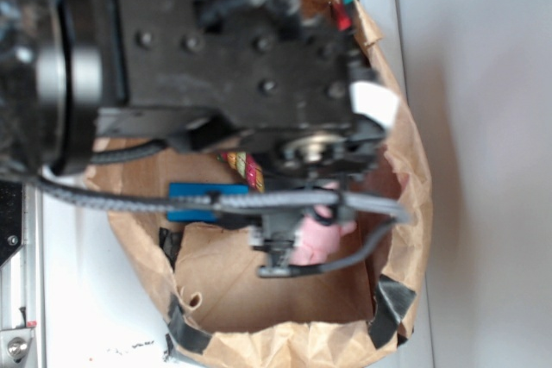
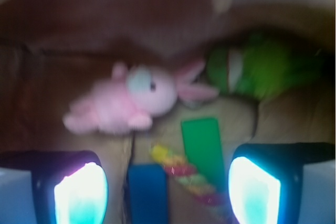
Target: Grab the green block.
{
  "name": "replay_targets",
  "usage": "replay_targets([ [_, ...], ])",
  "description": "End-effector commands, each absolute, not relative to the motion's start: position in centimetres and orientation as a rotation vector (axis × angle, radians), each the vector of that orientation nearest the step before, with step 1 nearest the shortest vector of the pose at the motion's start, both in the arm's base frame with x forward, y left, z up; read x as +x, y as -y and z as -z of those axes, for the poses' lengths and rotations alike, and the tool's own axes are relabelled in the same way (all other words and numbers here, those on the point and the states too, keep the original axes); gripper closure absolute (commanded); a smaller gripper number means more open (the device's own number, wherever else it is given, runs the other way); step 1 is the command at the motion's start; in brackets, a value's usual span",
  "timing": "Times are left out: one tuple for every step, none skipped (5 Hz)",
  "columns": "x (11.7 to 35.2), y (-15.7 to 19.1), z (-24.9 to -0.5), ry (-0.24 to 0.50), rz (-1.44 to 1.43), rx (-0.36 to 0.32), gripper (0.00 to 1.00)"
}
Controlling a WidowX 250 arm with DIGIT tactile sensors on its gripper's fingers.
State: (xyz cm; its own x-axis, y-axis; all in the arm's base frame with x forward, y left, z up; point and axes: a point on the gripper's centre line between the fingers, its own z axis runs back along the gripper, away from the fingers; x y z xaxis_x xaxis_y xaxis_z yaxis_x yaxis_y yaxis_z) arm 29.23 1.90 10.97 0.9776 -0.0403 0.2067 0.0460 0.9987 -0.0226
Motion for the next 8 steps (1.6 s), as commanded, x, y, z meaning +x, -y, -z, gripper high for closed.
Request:
replay_targets([
  [29.81, -3.15, -12.81, 0.277, 0.011, -0.014, 0.0],
  [29.74, -3.13, -12.89, 0.273, -0.002, -0.006, 0.0],
  [29.64, -3.02, -12.93, 0.278, -0.008, 0.007, 0.0],
  [29.71, -3.12, -12.9, 0.28, -0.002, 0.016, 0.0],
  [29.71, -3.12, -12.9, 0.28, -0.002, 0.016, 0.0],
  [29.71, -3.12, -12.9, 0.28, -0.002, 0.016, 0.0],
  [29.71, -3.12, -12.9, 0.28, -0.002, 0.016, 0.0],
  [29.71, -3.12, -12.9, 0.28, -0.002, 0.016, 0.0],
])
